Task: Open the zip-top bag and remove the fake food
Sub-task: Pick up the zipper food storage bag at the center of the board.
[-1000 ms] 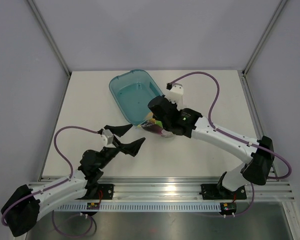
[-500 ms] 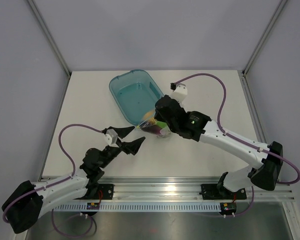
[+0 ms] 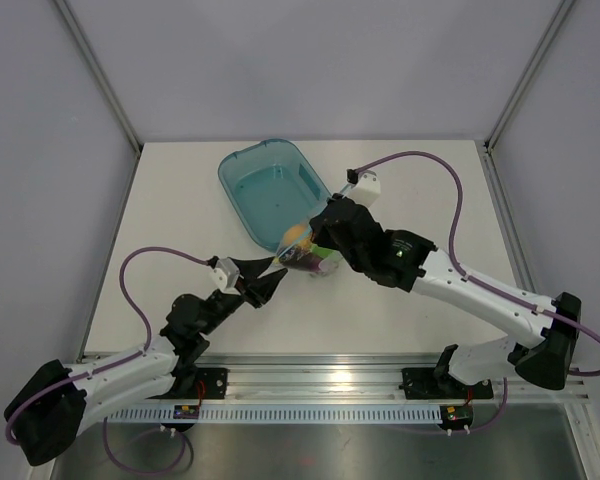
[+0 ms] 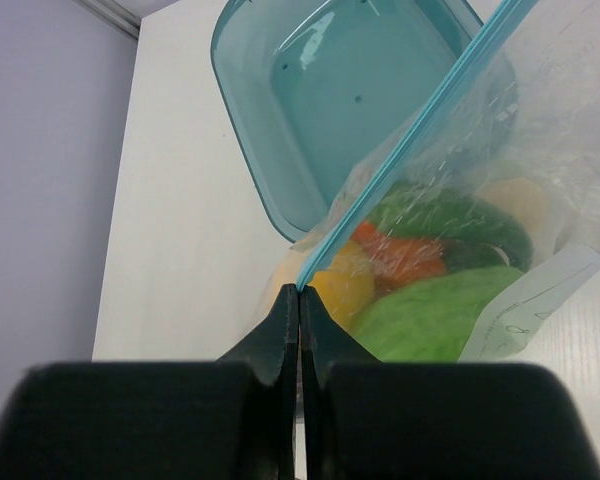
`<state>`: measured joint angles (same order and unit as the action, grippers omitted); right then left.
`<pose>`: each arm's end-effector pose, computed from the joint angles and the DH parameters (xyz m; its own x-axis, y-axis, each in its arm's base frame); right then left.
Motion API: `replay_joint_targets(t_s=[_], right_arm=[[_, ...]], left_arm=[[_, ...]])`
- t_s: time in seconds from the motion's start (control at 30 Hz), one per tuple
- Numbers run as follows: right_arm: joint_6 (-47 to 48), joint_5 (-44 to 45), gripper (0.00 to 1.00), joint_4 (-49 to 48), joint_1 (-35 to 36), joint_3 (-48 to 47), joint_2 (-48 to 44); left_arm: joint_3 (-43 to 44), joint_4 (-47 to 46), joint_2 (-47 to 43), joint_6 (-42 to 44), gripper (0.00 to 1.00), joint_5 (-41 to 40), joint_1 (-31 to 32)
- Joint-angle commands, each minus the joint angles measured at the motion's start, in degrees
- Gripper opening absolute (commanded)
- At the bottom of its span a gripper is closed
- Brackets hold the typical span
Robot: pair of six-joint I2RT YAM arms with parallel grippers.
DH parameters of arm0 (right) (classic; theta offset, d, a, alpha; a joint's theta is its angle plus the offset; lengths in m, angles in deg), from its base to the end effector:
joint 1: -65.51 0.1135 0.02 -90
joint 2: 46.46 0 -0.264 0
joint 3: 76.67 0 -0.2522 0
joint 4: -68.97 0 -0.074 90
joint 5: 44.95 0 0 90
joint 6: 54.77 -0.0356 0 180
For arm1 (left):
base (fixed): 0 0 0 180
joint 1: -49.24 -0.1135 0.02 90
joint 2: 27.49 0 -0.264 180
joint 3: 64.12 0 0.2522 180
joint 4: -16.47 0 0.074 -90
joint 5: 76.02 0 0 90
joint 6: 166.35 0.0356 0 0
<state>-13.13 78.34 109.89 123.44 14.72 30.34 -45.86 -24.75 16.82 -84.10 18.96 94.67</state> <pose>0.1744 0.2415 0.3717 -0.5107 0.3615 -0.7801 -0.1084 0.8730 0.4755 0.1124 -0.1185 0.2158 0.0783 -0.2709 -0.9594 0.7862 0.6085 -0.1076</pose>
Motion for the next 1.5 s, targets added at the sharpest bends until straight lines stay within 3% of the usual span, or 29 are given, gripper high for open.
replay_joint_targets(t_s=[0.0,0.17,0.33,0.47,0.57,0.7,0.93,0.97,1.03,1.2,1.4,1.47], right_arm=[[0.99,-0.69,0.00,-3.95,0.69,-0.03,-2.35],[1.25,-1.13,0.00,-4.22,1.39,-0.12,-1.83],[1.25,-0.96,0.00,-4.04,1.66,-0.03,-1.47],[1.34,-0.78,0.00,-3.78,1.66,0.84,-1.65],[1.95,1.14,0.01,-2.99,1.75,1.64,-2.09],[4.05,3.52,0.05,-1.41,1.66,2.16,-2.79],[8.27,3.01,0.25,-2.89,1.66,5.32,-6.38],[9.06,1.61,0.35,-3.60,1.75,5.76,-6.74],[12.05,0.37,0.43,-5.00,1.75,6.99,-7.88],[27.83,-8.67,0.60,-10.88,1.75,10.15,-9.91],[50.16,-24.76,0.66,-32.02,1.75,21.92,-15.61],[54.48,-29.14,0.68,-34.27,1.75,24.83,-18.51]], left_arm=[[1.93,-2.32,-0.81,1.86,0.43,0.65,0.19],[1.75,-0.83,-3.09,2.04,0.21,-0.40,0.19],[0.61,-0.39,-6.69,2.04,0.14,-0.93,0.27],[0.87,0.92,-8.98,2.04,0.00,-0.32,0.19],[2.44,3.64,-9.95,1.34,0.00,0.48,0.19],[7.36,14.17,-9.51,0.02,0.00,0.92,0.27],[8.87,17.54,-8.46,0.54,0.00,-1.19,0.27],[8.87,17.63,-8.02,0.63,0.00,-1.45,0.27],[9.31,18.15,-7.40,0.72,0.00,-1.98,0.27],[11.59,23.41,-6.70,1.07,0.00,-0.14,0.27],[13.87,26.59,-7.13,-0.60,0.00,4.51,0.19],[14.31,26.77,-7.31,-1.47,0.00,6.18,0.19]])
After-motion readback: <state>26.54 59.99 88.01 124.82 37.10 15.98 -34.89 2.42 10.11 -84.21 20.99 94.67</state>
